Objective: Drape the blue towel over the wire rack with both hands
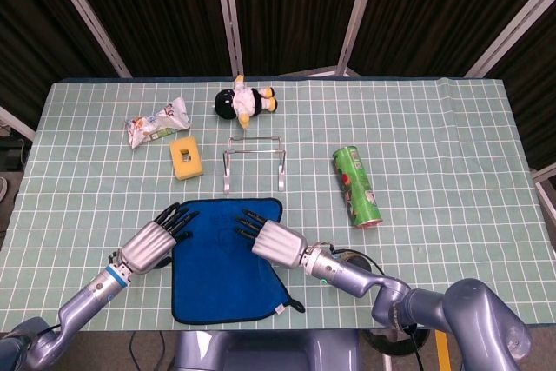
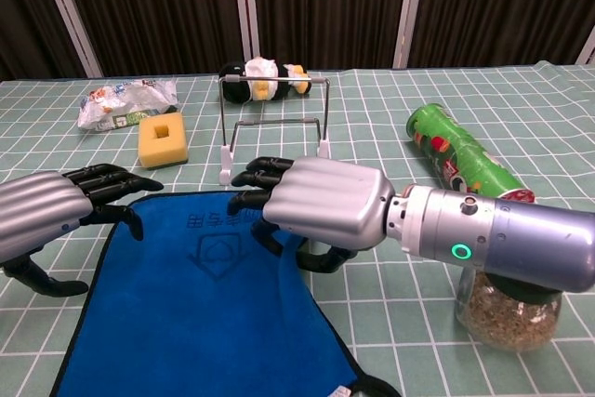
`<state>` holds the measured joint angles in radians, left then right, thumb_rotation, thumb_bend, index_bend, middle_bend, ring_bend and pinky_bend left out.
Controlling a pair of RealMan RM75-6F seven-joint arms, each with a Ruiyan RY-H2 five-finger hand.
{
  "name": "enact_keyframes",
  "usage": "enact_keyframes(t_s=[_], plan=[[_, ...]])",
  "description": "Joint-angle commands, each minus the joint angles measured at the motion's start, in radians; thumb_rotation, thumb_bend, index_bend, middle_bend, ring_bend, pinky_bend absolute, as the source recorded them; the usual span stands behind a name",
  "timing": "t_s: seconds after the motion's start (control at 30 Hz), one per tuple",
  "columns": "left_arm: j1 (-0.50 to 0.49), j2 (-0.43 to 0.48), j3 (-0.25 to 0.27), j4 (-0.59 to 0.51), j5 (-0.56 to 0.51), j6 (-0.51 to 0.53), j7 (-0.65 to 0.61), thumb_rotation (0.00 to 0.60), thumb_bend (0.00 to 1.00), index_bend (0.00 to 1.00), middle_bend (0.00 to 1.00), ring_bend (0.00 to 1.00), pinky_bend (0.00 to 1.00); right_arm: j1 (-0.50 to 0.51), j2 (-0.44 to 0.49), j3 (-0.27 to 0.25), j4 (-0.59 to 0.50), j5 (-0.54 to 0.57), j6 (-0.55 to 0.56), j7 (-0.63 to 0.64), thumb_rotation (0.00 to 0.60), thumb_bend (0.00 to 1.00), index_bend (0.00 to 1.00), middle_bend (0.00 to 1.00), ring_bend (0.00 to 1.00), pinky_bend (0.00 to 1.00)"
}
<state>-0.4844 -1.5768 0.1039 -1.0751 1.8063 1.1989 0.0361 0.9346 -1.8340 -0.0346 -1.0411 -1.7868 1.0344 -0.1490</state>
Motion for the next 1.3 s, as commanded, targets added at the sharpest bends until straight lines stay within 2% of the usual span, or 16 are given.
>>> enact_keyframes(t_s=[0.03,0.57,0.97,1.2,1.3], plan=[[0.000,0.001,0.003,0.005,-0.006,0.000,0.001,0.600,0.22,0.32,0.00,0.00,0.00,0.000,-0.002,-0.004,0.008,-0.004,0.003,0.002,0.600,0.40,0.75,0.13,0.00,0.06],[-0.020,-0.026,0.017,0.015,-0.018,-0.010,0.014,0.600,0.25,0.33,0.00,0.00,0.00,-0.001,-0.006,-0.008,0.013,-0.003,0.006,0.009,0.600,0.40,0.75,0.13,0.00,0.08],[-0.041,-0.022,0.016,-0.035,-0.026,-0.022,0.051,0.600,0.28,0.34,0.00,0.00,0.00,-0.003,-0.010,-0.011,0.007,-0.004,0.011,0.007,0.600,0.40,0.75,0.13,0.00,0.10],[-0.050,-0.025,0.020,-0.056,-0.032,-0.037,0.066,0.600,0.40,0.38,0.00,0.00,0.00,-0.006,-0.004,-0.012,0.002,-0.003,0.014,0.006,0.600,0.40,0.75,0.13,0.00,0.11],[-0.050,-0.026,0.021,-0.060,-0.034,-0.036,0.072,0.600,0.44,0.42,0.00,0.00,0.00,-0.008,0.000,-0.013,-0.003,-0.003,0.016,0.006,0.600,0.40,0.72,0.13,0.00,0.12]])
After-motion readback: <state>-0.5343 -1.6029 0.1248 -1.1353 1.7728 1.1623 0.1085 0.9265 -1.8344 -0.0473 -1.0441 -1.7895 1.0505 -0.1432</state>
